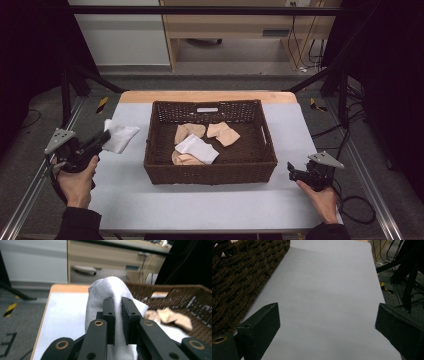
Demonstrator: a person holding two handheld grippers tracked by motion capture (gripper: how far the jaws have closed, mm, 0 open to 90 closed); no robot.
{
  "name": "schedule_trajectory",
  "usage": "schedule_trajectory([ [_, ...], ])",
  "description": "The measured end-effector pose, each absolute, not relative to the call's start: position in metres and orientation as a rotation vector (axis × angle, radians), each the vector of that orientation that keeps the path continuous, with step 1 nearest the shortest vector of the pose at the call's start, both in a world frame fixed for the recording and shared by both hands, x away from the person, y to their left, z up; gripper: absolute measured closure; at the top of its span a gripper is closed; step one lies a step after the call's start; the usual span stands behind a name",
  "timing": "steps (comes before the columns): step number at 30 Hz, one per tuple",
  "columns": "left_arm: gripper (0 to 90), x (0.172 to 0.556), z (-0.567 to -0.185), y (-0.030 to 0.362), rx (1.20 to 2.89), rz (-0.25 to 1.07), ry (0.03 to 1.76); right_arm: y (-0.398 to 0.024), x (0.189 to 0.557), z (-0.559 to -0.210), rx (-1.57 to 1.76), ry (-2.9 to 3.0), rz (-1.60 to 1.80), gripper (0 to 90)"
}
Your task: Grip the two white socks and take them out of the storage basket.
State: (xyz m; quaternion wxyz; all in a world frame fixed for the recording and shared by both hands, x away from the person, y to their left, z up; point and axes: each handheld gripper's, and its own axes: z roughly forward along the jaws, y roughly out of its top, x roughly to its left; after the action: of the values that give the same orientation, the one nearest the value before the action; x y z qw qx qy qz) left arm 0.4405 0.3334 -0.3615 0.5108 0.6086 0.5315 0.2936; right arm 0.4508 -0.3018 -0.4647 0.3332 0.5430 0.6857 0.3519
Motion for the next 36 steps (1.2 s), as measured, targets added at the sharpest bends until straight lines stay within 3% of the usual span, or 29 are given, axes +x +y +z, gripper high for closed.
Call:
schedule_trajectory([
  [11, 81.7, 0.444, -0.413, 0.34, 1.598, 0.677, 1.42, -0.302, 0.45, -0.465, 1.415, 1.798, 0.918, 6.3],
  [21, 80.4, 0.451, -0.438, 0.324, 1.751, 0.602, 1.444, -0.301, 0.449, -0.465, 1.412, 1.808, 0.913, 6.3],
  [22, 78.7, 0.452, -0.441, 0.323, 1.764, 0.603, 1.447, -0.301, 0.449, -0.465, 1.412, 1.81, 0.912, 6.4],
  [28, 49.2, 0.457, -0.449, 0.323, 1.77, 0.603, 1.464, -0.301, 0.449, -0.466, 1.413, 1.816, 0.903, 6.3],
  [36, 39.3, 0.453, -0.434, 0.321, 1.72, 0.604, 1.43, -0.302, 0.449, -0.465, 1.417, 1.81, 0.911, 6.3],
])
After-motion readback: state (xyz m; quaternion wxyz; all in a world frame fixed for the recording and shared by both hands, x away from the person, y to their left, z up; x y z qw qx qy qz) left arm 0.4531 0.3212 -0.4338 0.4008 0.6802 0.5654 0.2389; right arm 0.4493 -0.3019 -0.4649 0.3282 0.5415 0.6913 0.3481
